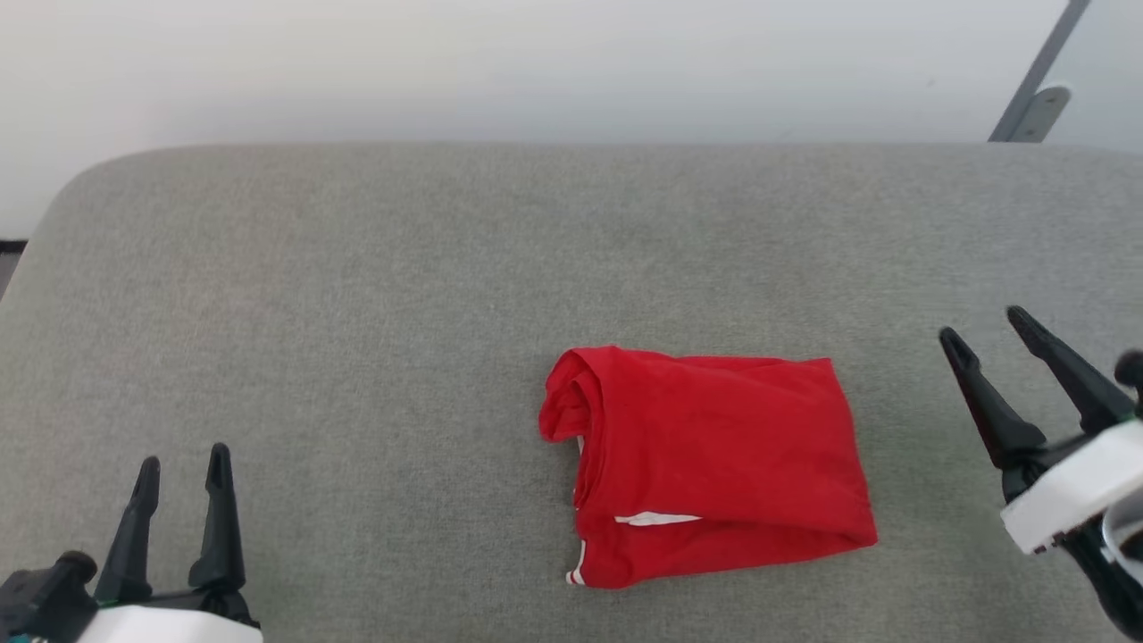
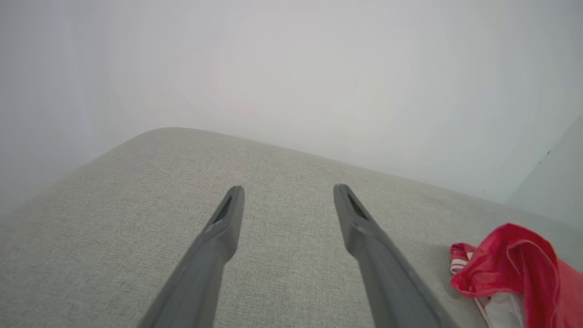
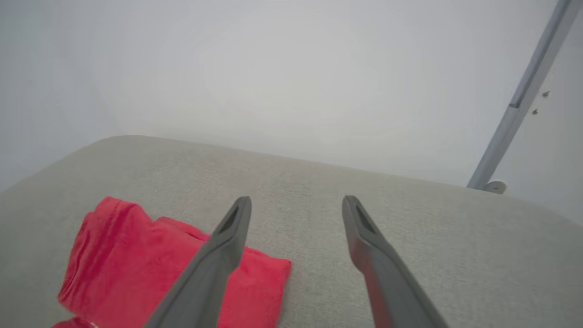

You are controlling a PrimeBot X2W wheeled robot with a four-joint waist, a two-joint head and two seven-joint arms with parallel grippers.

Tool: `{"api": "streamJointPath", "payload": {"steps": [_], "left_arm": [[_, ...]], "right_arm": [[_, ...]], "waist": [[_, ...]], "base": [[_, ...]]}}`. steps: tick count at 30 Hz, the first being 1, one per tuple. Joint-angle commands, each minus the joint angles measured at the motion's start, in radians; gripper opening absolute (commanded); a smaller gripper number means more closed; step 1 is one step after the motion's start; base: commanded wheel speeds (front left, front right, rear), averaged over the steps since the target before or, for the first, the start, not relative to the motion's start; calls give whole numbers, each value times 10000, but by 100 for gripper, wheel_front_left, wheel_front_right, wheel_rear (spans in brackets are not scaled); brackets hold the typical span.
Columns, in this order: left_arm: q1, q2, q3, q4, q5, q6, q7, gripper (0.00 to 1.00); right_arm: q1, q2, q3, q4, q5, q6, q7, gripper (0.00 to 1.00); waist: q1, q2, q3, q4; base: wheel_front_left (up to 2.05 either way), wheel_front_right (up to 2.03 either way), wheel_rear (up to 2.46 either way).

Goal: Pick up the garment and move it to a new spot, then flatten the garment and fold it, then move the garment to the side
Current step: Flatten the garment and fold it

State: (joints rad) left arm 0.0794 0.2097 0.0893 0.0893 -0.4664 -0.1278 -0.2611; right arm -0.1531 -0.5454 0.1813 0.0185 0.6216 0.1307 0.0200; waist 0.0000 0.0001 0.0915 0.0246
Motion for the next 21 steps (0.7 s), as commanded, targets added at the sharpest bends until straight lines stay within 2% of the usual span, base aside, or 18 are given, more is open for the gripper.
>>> {"api": "streamJointPath", "payload": {"steps": [1, 9, 16, 21], "left_arm": [[141, 8, 61, -13, 111, -36, -52, 100], [642, -14, 320, 115, 253, -36, -52, 100], [946, -17, 461, 234, 257, -36, -52, 100], [1056, -6, 463, 297, 241, -36, -52, 100]], "right_arm": [[91, 84, -56, 110, -115, 1, -210, 100], [562, 373, -289, 1585, -963, 1, -2300, 100], [869, 604, -448, 2239, -1343, 0, -2812, 100], [1130, 976, -985, 1956, -1617, 0, -2856, 100]], "waist": [[0, -1, -132, -106], [0, -1, -748, -305], [0, -1, -965, -404], [0, -1, -1022, -470]], "base": [[0, 0, 0], [0, 0, 0], [0, 0, 0], [0, 0, 0]]}}
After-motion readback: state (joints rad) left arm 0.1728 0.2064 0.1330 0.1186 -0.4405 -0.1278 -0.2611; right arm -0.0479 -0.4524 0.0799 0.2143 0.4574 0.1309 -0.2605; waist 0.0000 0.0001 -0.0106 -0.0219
